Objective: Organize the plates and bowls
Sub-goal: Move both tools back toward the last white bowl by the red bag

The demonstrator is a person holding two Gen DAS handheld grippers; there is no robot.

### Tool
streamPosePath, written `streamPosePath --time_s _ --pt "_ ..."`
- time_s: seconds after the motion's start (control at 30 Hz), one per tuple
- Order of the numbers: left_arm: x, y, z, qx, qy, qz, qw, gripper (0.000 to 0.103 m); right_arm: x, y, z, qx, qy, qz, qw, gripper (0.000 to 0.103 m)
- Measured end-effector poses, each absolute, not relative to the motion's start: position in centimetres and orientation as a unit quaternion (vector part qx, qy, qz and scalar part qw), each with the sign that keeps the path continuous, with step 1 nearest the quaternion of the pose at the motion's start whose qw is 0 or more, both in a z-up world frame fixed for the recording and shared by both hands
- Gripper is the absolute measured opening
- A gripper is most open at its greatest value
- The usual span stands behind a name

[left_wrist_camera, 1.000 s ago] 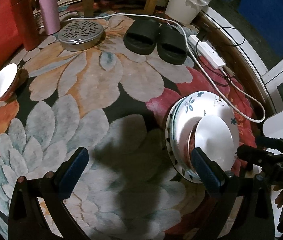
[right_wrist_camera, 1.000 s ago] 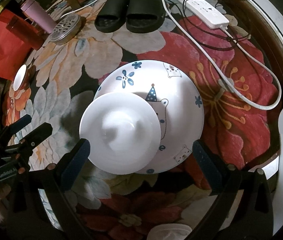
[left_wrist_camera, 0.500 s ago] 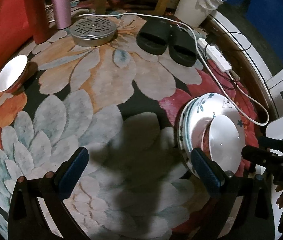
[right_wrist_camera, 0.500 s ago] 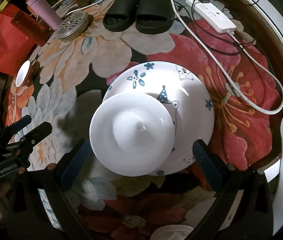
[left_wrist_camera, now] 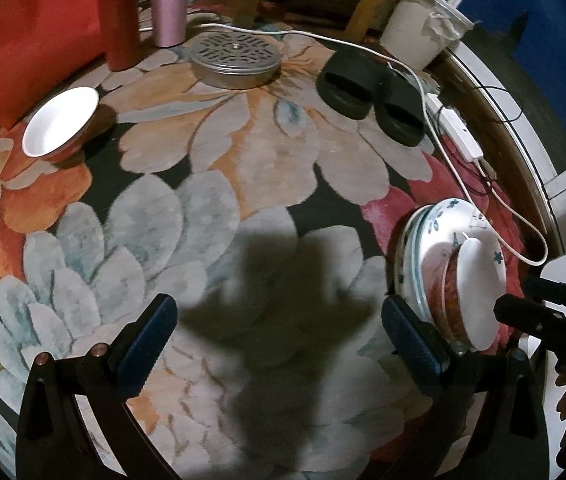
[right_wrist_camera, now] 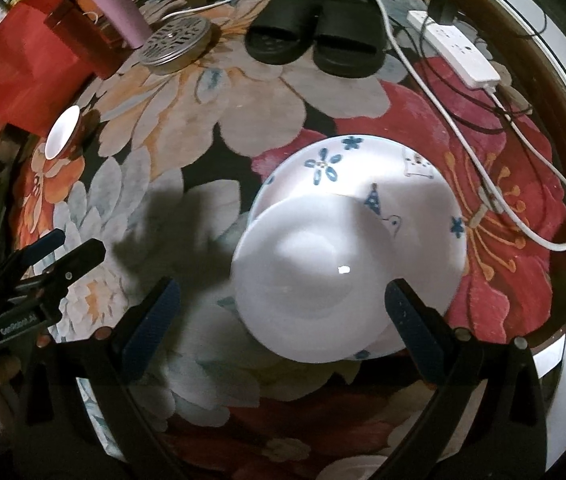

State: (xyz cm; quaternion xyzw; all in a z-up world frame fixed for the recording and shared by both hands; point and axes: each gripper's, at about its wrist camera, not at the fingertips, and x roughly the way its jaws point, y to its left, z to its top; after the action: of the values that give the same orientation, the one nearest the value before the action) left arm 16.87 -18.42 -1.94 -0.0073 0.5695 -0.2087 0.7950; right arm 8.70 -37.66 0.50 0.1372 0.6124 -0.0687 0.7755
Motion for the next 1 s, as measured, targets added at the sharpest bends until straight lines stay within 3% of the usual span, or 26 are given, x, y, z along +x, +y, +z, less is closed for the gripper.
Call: streamPosePath --time_s 1.0 --pt "19.8 -8.8 -4.9 -0.081 0.574 -0.138 0.803 0.102 13.3 -30.4 0.1 0.067 0.619 -0.011 0.783 0.103"
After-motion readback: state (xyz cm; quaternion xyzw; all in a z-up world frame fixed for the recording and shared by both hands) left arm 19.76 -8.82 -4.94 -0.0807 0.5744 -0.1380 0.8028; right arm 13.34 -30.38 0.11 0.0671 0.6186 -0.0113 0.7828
